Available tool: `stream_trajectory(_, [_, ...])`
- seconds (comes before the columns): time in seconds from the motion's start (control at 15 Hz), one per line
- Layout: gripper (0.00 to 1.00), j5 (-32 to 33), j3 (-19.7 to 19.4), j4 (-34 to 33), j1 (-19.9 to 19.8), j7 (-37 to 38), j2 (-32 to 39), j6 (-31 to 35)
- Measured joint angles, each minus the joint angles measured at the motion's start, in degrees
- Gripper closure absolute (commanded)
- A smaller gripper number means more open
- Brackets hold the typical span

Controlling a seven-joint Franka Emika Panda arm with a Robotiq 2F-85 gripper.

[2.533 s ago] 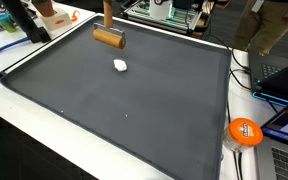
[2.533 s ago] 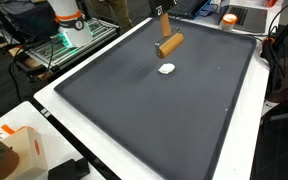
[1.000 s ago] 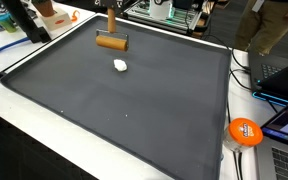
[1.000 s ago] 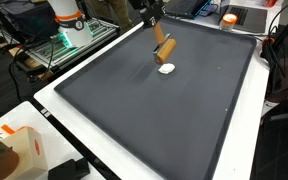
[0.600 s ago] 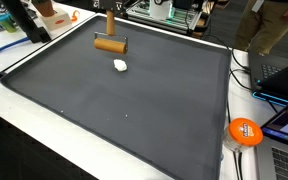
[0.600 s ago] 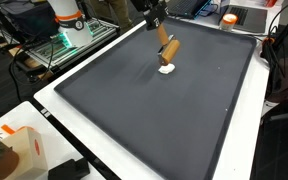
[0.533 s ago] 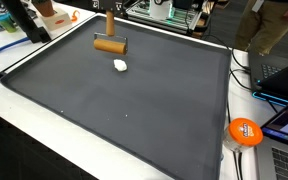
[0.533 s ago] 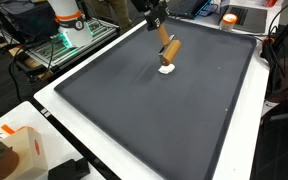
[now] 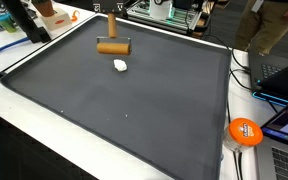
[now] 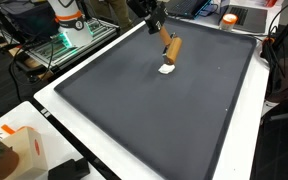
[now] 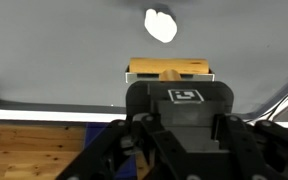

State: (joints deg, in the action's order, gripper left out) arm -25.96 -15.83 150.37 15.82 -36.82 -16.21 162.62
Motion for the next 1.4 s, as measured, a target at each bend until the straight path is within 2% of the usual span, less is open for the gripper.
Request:
stream_trajectory(0.33, [0.78,-5.63,-5.53,0.41,1.51,-9.47,-0.14,0.00])
stream_trajectory(0.53, [0.78,-5.78,-6.78,0.90,1.76,-13.24,-0.04,-0.01])
stream_trajectory(0.6, [0.53,-6.03,-7.17,1.16,2.05,-14.32,-0.04,-0.01])
stream_trajectory(0.73, [0.53,-6.73,-7.97,1.33,2.56,-15.26,-0.02,-0.44])
stream_trajectory(0.8, [0.78,-6.79,-8.17,1.33,2.67,-15.34,-0.02,-0.55])
stream_trajectory(1.13, [0.78,-6.80,-8.04,1.32,3.19,-15.32,0.24,-0.05])
stream_trajectory(1.4, [0.78,-7.15,-7.81,1.31,5.28,-15.38,0.26,1.84])
